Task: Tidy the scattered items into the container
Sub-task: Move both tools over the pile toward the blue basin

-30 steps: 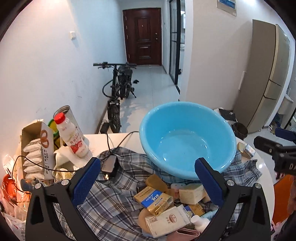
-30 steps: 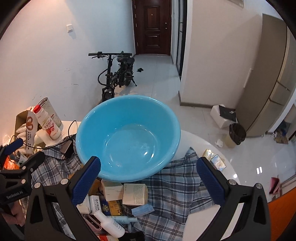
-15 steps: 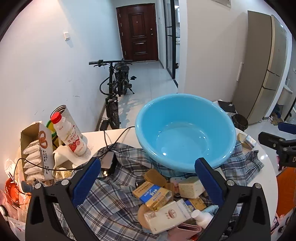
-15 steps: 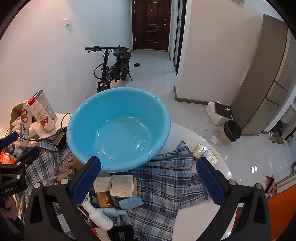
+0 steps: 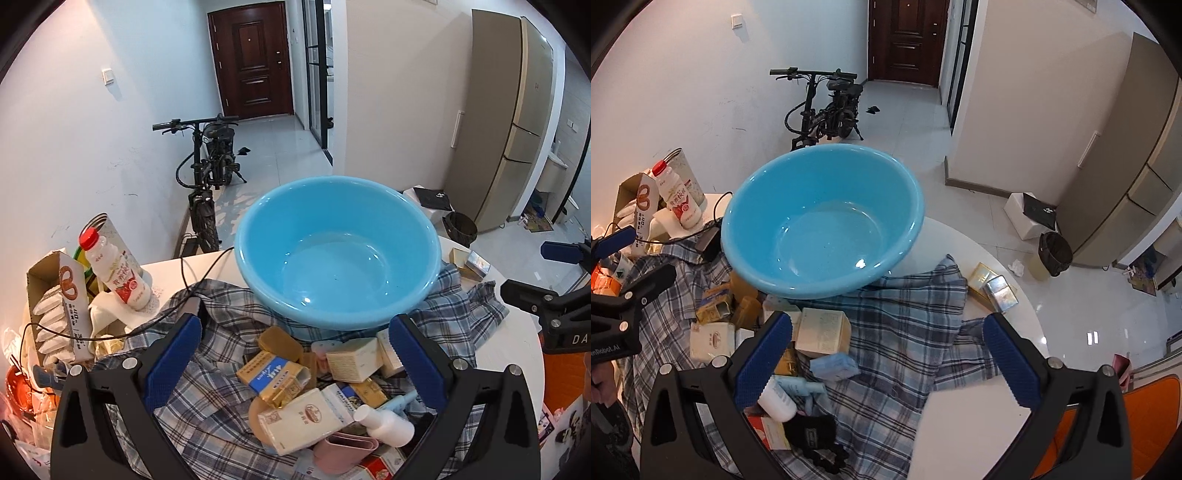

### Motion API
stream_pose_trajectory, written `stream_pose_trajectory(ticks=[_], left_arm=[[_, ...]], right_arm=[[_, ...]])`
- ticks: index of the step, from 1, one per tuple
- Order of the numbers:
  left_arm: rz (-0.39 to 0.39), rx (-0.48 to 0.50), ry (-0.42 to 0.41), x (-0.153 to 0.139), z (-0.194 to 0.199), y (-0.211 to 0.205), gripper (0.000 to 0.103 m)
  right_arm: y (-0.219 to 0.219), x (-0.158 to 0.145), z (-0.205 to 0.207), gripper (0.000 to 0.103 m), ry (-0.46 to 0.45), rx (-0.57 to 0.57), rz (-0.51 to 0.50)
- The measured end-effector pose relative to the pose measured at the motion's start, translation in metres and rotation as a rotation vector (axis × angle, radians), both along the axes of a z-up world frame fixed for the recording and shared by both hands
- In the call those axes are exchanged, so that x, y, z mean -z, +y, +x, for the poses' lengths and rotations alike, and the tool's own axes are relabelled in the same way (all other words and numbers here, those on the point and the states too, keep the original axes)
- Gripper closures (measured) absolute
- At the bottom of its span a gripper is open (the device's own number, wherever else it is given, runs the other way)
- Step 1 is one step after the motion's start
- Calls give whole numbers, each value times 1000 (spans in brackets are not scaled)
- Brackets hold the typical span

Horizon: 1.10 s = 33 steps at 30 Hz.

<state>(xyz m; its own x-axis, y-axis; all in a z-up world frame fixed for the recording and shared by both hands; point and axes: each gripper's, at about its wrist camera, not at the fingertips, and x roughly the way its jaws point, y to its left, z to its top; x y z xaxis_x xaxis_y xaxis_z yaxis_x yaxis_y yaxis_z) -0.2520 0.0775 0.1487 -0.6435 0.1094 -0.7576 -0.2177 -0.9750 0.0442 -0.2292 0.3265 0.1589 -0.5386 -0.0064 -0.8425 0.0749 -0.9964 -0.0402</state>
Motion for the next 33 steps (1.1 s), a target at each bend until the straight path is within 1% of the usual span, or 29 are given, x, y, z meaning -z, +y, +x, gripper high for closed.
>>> stream_pose_trajectory(ticks=[5, 9, 11, 14, 16, 20, 22, 25, 28, 30, 33], left_arm=[[-10, 19, -13, 5, -1, 12, 0], [-29, 33, -17, 5, -1, 22, 0], [-38, 37, -11, 4, -2, 27, 0], [-46, 43, -6, 2, -6, 34, 0], [-44, 47, -22, 3, -13, 36, 0], [-59, 26, -24, 8, -21, 34, 0], [-61, 26, -31, 12, -22, 31, 0], [-47, 37, -63, 21, -21, 25, 0], [-57, 47, -78, 30, -14, 17, 0], [-78, 63, -82, 39, -4, 10, 0], [-107, 91, -96, 50, 10, 0, 0]], right_arm=[[11, 0, 0, 0, -20, -6, -66], [3, -7, -2, 0, 20, -45, -45], [-2, -11, -9, 0, 37, -51, -33], [-7, -19, -23, 0, 37, -55, -74], [-9, -23, -32, 0, 38, -54, -102], [-20, -27, -45, 0, 44, -69, -107], [-27, -24, -47, 0, 42, -85, -106], [-35, -14, -44, 0, 24, -123, -133], [-42, 2, -36, 0, -35, -162, -151], [-46, 16, -27, 0, -81, -187, -130], [-54, 28, -6, 0, -108, -229, -77]])
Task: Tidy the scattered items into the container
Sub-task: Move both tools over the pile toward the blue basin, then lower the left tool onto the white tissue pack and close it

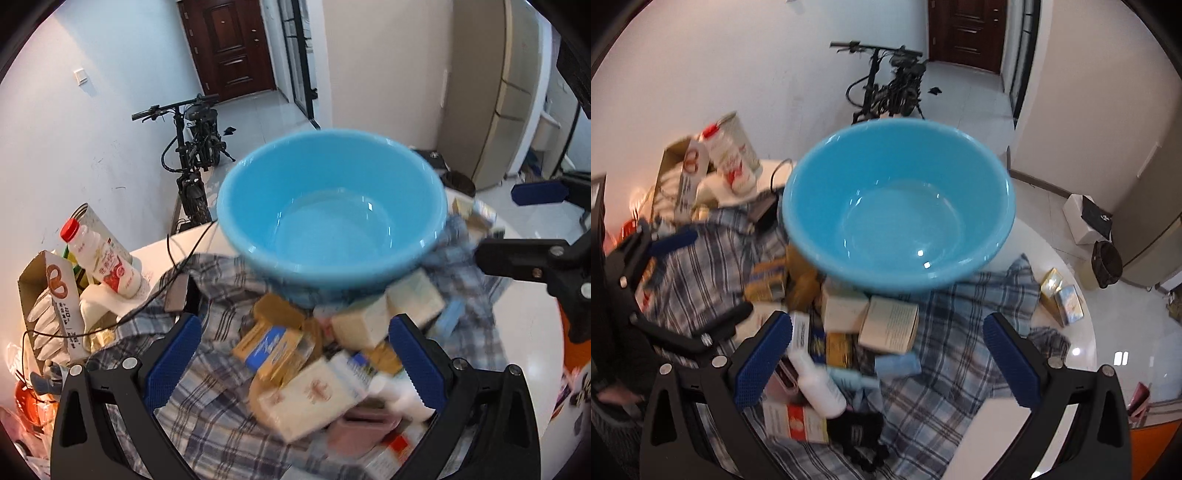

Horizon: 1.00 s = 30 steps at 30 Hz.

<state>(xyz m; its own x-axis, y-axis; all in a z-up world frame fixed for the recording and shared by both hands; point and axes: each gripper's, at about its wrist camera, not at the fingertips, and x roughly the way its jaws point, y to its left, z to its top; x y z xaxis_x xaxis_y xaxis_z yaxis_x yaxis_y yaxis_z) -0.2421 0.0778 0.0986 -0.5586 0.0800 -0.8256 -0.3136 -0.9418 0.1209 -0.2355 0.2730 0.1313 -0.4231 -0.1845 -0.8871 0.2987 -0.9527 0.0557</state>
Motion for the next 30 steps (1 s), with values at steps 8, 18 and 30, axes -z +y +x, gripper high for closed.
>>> stream_pose_trajectory(ticks=[8, 18, 30], left_arm=[[-52, 64, -44, 29, 30, -12, 0], [-72, 133, -133, 64, 54, -15, 0], [-35, 37, -145, 78, 15, -6, 0]], right_arm=[[-12, 14, 53, 0, -2, -81, 64], [-31, 41, 101, 0, -34, -141, 69], [-24, 68, 106, 0, -77, -128, 79]])
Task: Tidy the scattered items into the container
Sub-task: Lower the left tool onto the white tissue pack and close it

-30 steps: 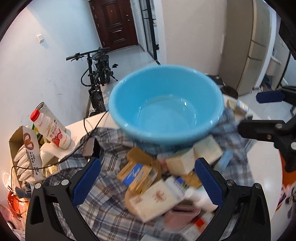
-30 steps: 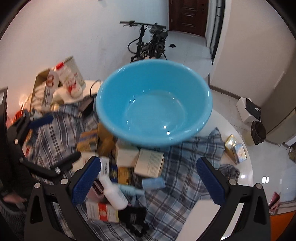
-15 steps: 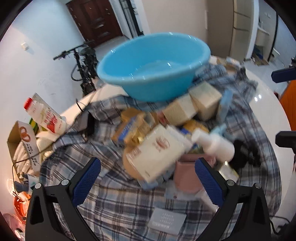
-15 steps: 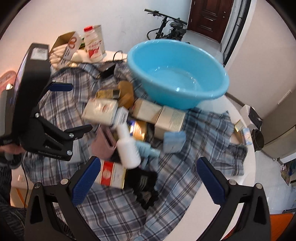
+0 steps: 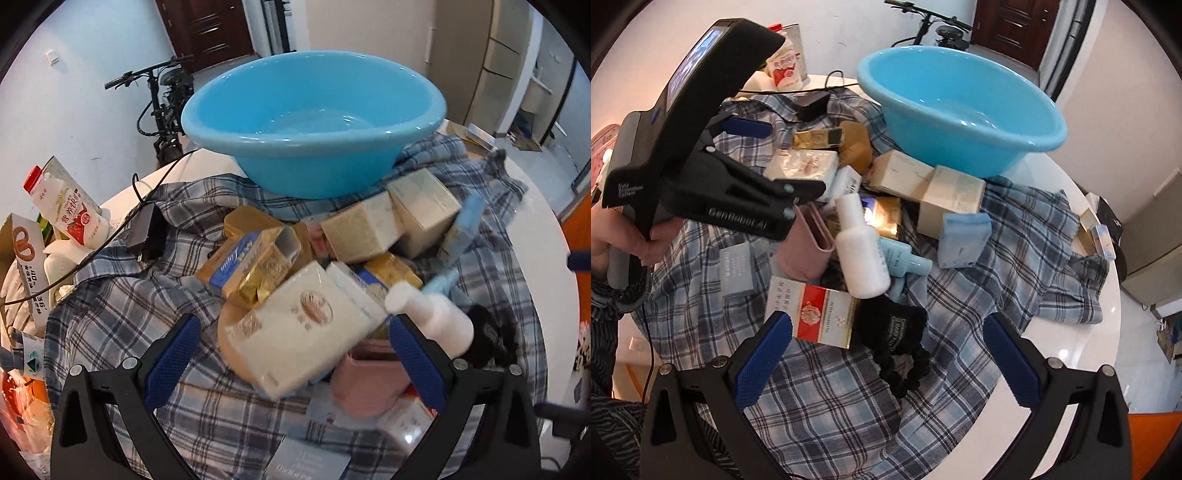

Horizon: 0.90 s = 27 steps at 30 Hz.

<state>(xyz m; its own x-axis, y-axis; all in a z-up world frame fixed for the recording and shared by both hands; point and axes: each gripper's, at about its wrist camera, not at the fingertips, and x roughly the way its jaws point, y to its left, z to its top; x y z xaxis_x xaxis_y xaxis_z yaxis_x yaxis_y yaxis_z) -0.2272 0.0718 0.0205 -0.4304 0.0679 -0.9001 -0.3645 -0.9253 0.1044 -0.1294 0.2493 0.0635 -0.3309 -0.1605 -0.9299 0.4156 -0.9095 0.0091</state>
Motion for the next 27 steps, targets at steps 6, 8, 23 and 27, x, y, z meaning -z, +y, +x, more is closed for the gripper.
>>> stream_pose_trajectory(ticks=[6, 8, 23, 27], left_arm=[[17, -17, -5, 7, -6, 4, 0], [19, -18, 1, 7, -6, 5, 0], [-15, 42, 70, 11, 5, -4, 86], [1, 42, 78, -1, 12, -14, 86]], right_arm=[[14, 9, -1, 0, -19, 28, -15], [19, 11, -2, 0, -28, 41, -28], [19, 16, -1, 0, -4, 43, -52], [14, 19, 0, 0, -6, 26, -68]])
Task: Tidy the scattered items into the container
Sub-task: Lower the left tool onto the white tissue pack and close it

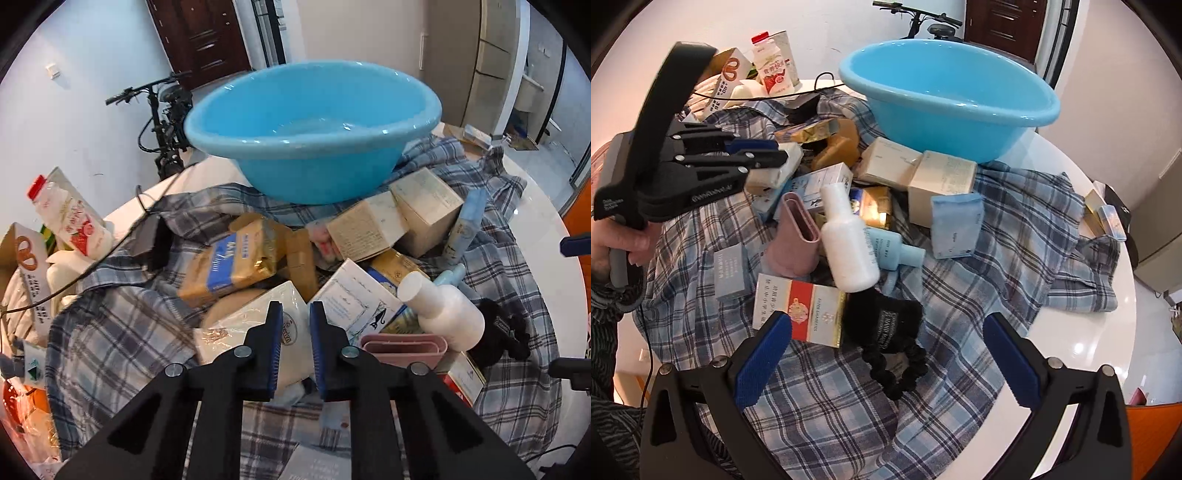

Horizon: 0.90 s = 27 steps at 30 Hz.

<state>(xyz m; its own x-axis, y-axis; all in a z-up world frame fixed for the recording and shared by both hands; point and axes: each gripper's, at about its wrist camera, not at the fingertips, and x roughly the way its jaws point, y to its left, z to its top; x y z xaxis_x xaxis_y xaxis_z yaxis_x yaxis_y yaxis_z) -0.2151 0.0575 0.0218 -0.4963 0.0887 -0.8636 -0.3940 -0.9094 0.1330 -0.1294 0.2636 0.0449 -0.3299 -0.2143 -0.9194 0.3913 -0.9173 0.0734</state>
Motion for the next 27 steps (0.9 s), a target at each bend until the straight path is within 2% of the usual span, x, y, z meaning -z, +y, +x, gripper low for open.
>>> stream_pose_trajectory(ticks=[4, 6, 7, 8, 10, 13, 21, 27], left_arm=[[-15, 10, 13, -7, 6, -5, 84], [-20, 11, 7, -7, 9, -7, 57], [-26, 9, 9, -6, 10, -8, 29], [-27, 12, 22, -5, 12, -8, 16], [-46, 14, 40, -3, 16, -8, 16], [-76, 11, 20, 3, 16, -5, 16], [-16, -39, -40, 13, 4, -3, 16], [-4, -70, -79, 23, -6, -9, 16]], right_arm=[[-5, 3, 0, 0, -15, -4, -10], [-6, 4, 0, 0, -16, -7, -11], [-7, 4, 0, 0, -16, -8, -12], [-7, 4, 1, 0, -16, -9, -14], [-9, 4, 1, 0, -18, -14, -15], [-9, 4, 1, 0, -17, -14, -8], [-6, 6, 0, 0, -25, -2, -13], [0, 12, -3, 0, -39, 14, -28]])
